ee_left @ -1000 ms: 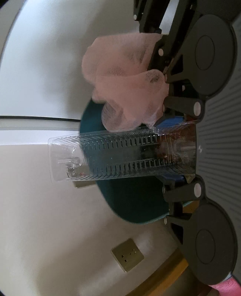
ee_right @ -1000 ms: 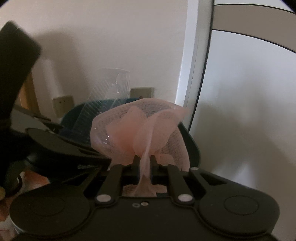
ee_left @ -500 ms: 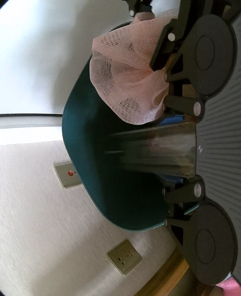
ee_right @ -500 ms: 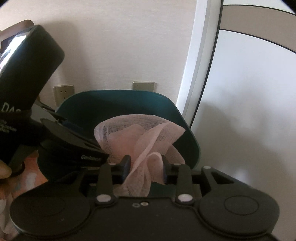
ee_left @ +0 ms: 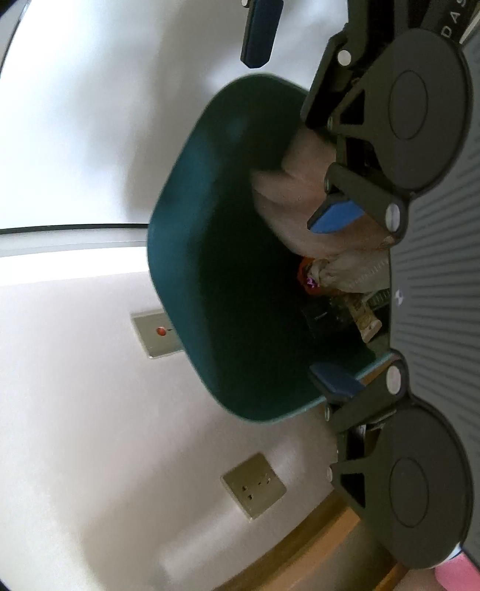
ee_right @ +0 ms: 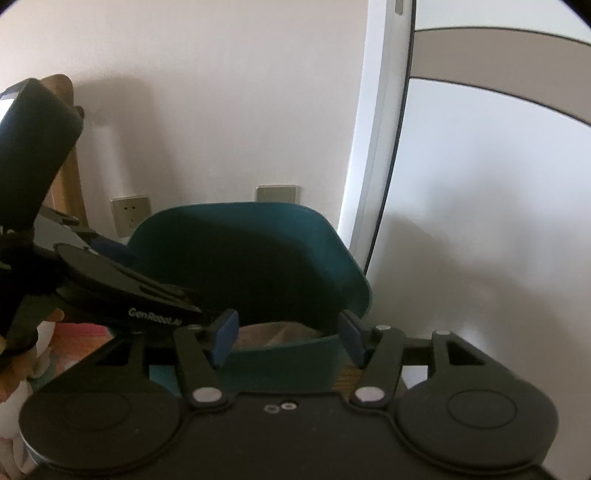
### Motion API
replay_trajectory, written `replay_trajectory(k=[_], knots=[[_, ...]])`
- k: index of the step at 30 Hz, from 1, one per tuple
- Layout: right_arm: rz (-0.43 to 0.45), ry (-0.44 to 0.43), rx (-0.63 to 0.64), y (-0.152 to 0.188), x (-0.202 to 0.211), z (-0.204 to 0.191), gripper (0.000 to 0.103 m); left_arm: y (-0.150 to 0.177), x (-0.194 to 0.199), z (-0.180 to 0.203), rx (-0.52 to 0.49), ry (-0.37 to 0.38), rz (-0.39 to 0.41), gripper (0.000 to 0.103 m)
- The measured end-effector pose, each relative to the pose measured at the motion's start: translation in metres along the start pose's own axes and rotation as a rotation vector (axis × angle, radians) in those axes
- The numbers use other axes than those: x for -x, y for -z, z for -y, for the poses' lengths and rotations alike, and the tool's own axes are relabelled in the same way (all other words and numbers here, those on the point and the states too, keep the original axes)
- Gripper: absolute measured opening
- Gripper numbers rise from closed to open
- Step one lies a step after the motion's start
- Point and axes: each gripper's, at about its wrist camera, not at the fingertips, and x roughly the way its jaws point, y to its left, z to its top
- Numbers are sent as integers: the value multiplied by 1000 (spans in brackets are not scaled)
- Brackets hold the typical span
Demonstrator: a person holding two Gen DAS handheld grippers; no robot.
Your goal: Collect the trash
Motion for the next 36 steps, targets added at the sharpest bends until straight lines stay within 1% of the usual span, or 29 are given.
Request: replay_trajectory(k=[4,10,15,22,25,27,28,29,31,36], knots=[[28,4,-19,3,28,4,60,7,29,0,17,20,54,78],[73,-29,-52,12,73,9,61,23,73,4,39,52,145,79],[117,-36,-55,22,115,8,63,40,110,7,49,76,209,79],[171,-61,-104,36,164,13,64,68,157,10,65,102,276,80],[191,-71,-118,44,182,15,64,80,174,13,65,100,304,80],[202,-80,-122,49,193,16,65,88,185,15,66,107,321,83],[207,-84,-122,51,198,16,65,92,189,15,70,110,329,86],[213,-88,-123,53,203,16,65,96,194,15,82,112,341,92],[227,-98,-128,57,212,17,65,104,203,14,104,117,367,97],[247,-132,-144,66,232,18,65,120,223,15,138,133,413,98]])
